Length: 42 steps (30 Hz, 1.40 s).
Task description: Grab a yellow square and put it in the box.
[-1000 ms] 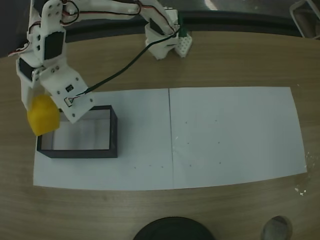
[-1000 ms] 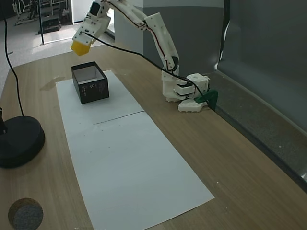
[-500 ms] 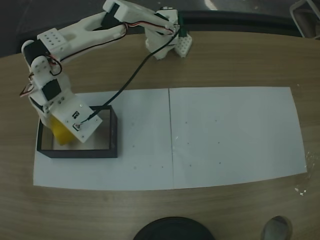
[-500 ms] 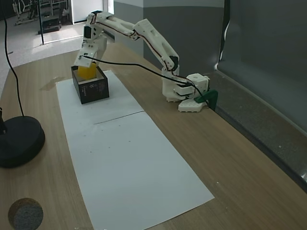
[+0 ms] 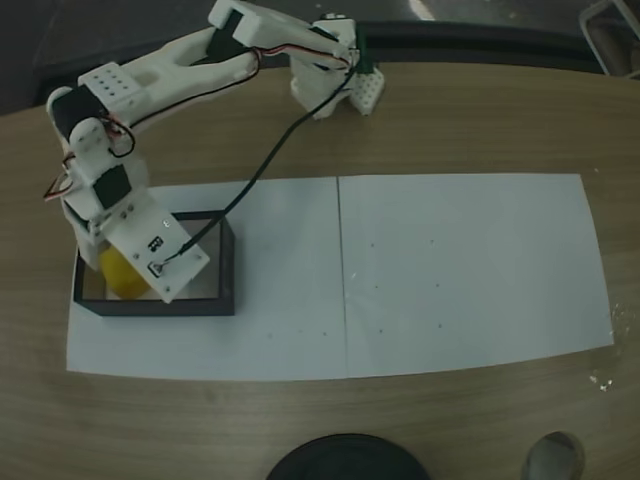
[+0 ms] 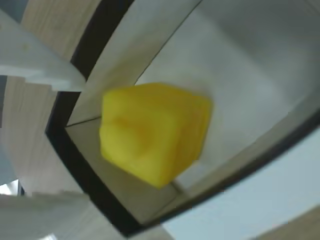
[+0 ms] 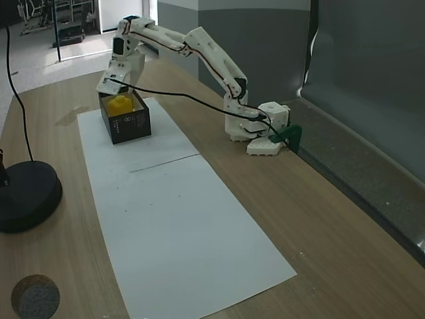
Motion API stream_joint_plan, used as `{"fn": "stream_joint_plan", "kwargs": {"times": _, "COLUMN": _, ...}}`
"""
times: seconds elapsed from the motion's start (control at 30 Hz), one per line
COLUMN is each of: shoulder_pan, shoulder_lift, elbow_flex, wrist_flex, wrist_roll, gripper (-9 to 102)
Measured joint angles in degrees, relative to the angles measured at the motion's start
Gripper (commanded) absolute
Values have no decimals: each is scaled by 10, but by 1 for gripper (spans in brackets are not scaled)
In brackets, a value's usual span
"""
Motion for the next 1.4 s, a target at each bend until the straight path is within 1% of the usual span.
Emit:
{"fn": "stream_joint_plan", "kwargs": {"times": 0.03, "shoulder_pan": -16, "shoulder_lift": 22, "elbow_flex": -4, "wrist_flex": 0, "wrist_roll": 18, "gripper": -1}}
{"fn": "stream_joint_plan", "kwargs": {"times": 0.2, "shoulder_pan": -129, "shoulder_lift": 166, "elbow_flex": -7, "wrist_flex": 4, "wrist_roll": 86, "gripper": 0}}
{"fn": "stream_joint_plan", "kwargs": {"times": 0.3, "shoulder_pan": -205, "shoulder_lift": 276, "elbow_flex": 18, "wrist_flex": 4, "wrist_roll": 108, "gripper": 0}}
{"fn": "stream_joint_plan", "kwargs": {"times": 0.47, "shoulder_pan": -381, "shoulder_lift": 481, "elbow_flex": 154, "wrist_flex": 4, "wrist_roll": 109, "gripper": 0}}
{"fn": "stream_joint_plan", "kwargs": {"times": 0.57, "shoulder_pan": -443, "shoulder_lift": 613, "elbow_flex": 277, "wrist_flex": 4, "wrist_roll": 110, "gripper": 0}}
{"fn": "stream_joint_plan", "kwargs": {"times": 0.67, "shoulder_pan": -454, "shoulder_lift": 721, "elbow_flex": 407, "wrist_flex": -9, "wrist_roll": 100, "gripper": 0}}
{"fn": "stream_joint_plan", "kwargs": {"times": 0.83, "shoulder_pan": -446, "shoulder_lift": 881, "elbow_flex": 615, "wrist_flex": -75, "wrist_roll": 99, "gripper": 0}}
{"fn": "stream_joint_plan", "kwargs": {"times": 1.03, "shoulder_pan": -444, "shoulder_lift": 1082, "elbow_flex": 824, "wrist_flex": -150, "wrist_roll": 98, "gripper": 0}}
{"fn": "stream_joint_plan", "kwargs": {"times": 1.2, "shoulder_pan": -444, "shoulder_lift": 1195, "elbow_flex": 961, "wrist_flex": -216, "wrist_roll": 98, "gripper": 0}}
{"fn": "stream_joint_plan", "kwargs": {"times": 1.4, "shoulder_pan": -440, "shoulder_lift": 1300, "elbow_flex": 1078, "wrist_flex": -284, "wrist_roll": 98, "gripper": 0}}
